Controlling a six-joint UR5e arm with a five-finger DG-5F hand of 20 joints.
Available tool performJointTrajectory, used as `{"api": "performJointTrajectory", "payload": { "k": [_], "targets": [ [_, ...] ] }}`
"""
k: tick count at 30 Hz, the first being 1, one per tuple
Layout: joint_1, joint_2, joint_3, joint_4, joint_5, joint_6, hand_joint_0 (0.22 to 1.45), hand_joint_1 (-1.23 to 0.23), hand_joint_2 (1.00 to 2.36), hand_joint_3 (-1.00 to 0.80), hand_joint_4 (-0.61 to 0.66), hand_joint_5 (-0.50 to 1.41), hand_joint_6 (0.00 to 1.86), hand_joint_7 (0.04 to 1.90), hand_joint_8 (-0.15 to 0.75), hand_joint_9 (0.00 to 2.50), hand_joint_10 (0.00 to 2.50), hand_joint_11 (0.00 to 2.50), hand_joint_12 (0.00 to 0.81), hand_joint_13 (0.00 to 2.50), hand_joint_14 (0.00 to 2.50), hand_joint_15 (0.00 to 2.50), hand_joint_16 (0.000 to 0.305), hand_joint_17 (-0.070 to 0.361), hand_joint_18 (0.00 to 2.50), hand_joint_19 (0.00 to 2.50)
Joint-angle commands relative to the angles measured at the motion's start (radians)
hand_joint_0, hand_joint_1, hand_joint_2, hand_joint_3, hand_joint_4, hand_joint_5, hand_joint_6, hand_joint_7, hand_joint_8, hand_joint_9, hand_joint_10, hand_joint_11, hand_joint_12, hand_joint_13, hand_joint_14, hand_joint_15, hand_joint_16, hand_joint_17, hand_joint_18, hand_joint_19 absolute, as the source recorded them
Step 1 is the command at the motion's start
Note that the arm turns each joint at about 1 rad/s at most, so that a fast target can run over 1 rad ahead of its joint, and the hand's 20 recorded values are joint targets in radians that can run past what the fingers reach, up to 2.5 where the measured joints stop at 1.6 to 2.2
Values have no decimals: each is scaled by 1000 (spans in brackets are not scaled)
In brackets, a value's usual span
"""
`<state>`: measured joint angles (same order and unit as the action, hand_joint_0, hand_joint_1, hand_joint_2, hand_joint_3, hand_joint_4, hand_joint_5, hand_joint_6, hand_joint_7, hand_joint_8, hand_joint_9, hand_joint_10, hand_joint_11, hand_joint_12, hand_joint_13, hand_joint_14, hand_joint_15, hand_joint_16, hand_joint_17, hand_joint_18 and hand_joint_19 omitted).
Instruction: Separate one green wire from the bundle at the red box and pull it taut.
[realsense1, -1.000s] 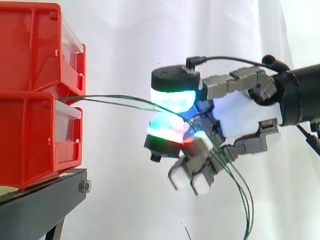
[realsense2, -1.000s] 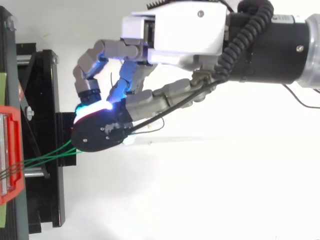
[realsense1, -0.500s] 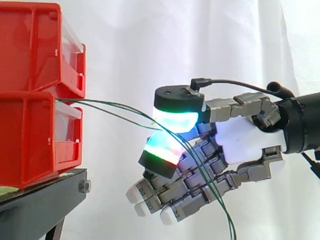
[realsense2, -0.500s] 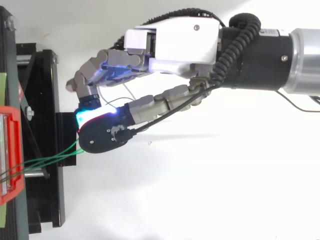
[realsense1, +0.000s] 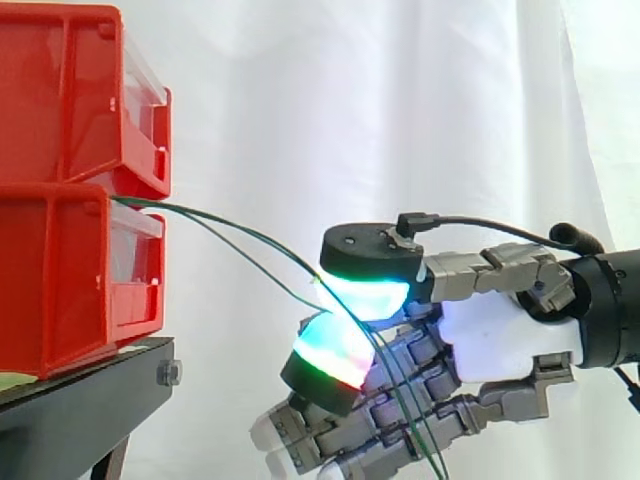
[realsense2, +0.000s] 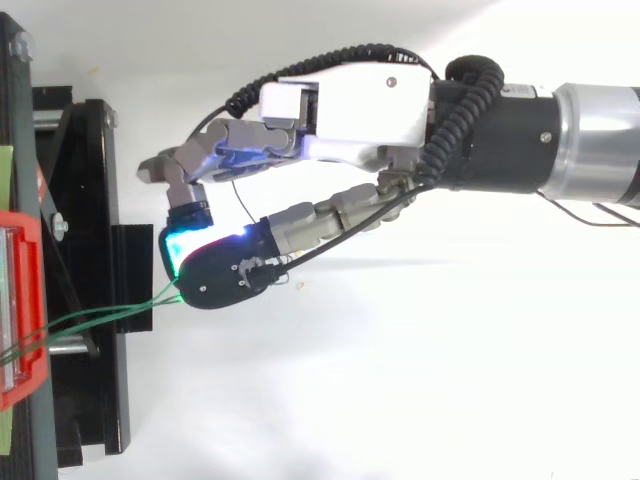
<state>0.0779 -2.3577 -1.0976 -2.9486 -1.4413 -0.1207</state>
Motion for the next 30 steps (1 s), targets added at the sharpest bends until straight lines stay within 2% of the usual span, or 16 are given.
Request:
{"api": "performJointTrajectory", "payload": {
  "k": [1,9,11,13,14,17,18,19,21,24,28,30],
  "targets": [
    [0,0,-8,37,-1,-4,606,-762,1009,-10,-12,-136,877,1232,248,227,0,0,350,254,0,0,58,130,294,0],
    [0,0,-22,49,2,-19,606,-754,1011,-28,-8,-143,885,1178,250,211,0,0,346,394,2,41,58,130,504,145],
    [2,0,-62,69,4,-16,606,-752,1011,-23,-8,-143,885,1178,258,224,0,0,349,425,0,65,57,129,536,172],
    [0,0,-82,82,7,-14,605,-752,1011,-20,-5,-143,886,1185,261,243,0,0,351,442,3,82,57,129,545,178],
    [-4,0,-108,98,15,-13,605,-752,1013,-20,-7,-143,886,1176,261,244,0,0,352,444,2,82,57,129,545,176],
    [-20,2,-136,121,30,-14,605,-751,1012,-13,-1,-142,887,1181,267,266,0,0,356,465,2,90,57,129,557,186],
    [-23,3,-137,121,30,-13,605,-751,1011,-11,-6,-142,887,1183,268,279,0,0,358,471,3,96,57,129,561,192],
    [-35,11,-137,112,29,-14,605,-751,1011,-11,-3,-142,888,1180,272,293,0,0,359,476,3,101,58,130,564,191],
    [-47,26,-137,97,30,-16,606,-750,1011,-11,-2,-142,889,1180,274,303,0,0,360,480,3,102,58,130,571,197],
    [-58,26,-137,88,33,-17,606,-750,1011,-6,0,-141,889,1178,278,314,0,0,361,488,3,106,58,130,579,195],
    [-61,25,-137,92,42,-19,605,-749,1011,-1,2,-141,890,1178,282,336,0,0,362,496,4,111,58,131,583,193],
    [-56,25,-136,92,53,-19,605,-749,1011,-1,1,-140,890,1178,282,341,0,0,364,502,4,115,58,131,589,194]
  ]
}}
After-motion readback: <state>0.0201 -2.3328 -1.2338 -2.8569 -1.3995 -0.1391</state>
